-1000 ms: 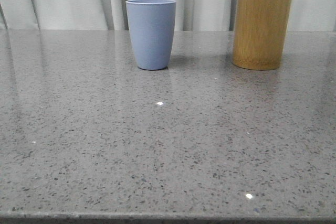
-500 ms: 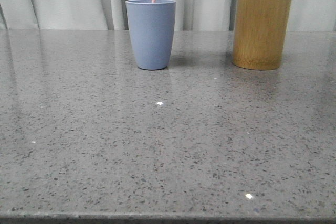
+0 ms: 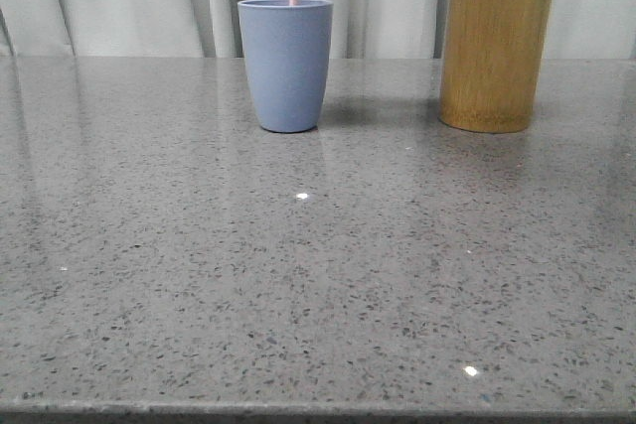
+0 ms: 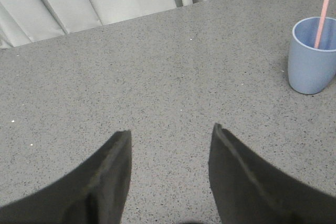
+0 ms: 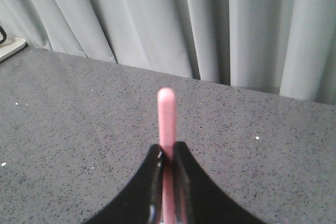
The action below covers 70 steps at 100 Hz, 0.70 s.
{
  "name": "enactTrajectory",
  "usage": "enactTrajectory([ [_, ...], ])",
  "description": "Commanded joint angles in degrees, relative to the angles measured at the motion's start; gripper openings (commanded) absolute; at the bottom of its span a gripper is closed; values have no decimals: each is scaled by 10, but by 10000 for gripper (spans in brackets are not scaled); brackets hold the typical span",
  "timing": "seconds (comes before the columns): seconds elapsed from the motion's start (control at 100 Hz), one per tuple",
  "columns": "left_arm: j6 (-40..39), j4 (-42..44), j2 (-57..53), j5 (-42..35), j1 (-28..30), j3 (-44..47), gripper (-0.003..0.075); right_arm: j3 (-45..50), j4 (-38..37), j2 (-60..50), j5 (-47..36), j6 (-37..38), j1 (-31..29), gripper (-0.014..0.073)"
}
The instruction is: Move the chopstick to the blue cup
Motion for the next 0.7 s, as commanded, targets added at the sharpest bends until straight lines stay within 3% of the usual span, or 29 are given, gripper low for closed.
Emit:
enactTrajectory([
  [0.0, -5, 11, -1, -35, -3, -15, 335, -20, 3, -28, -30, -4, 1, 131],
  [0.17, -5, 12, -1, -36, -3, -15, 335, -20, 3, -30, -21, -4, 1, 332],
  [0.26, -5, 12, -1, -36, -3, -15, 335, -20, 3, -34, -21, -4, 1, 388],
  [0.69, -5, 24, -4, -66, -3, -15, 335, -12, -10, -89, 13, -11, 1, 393],
])
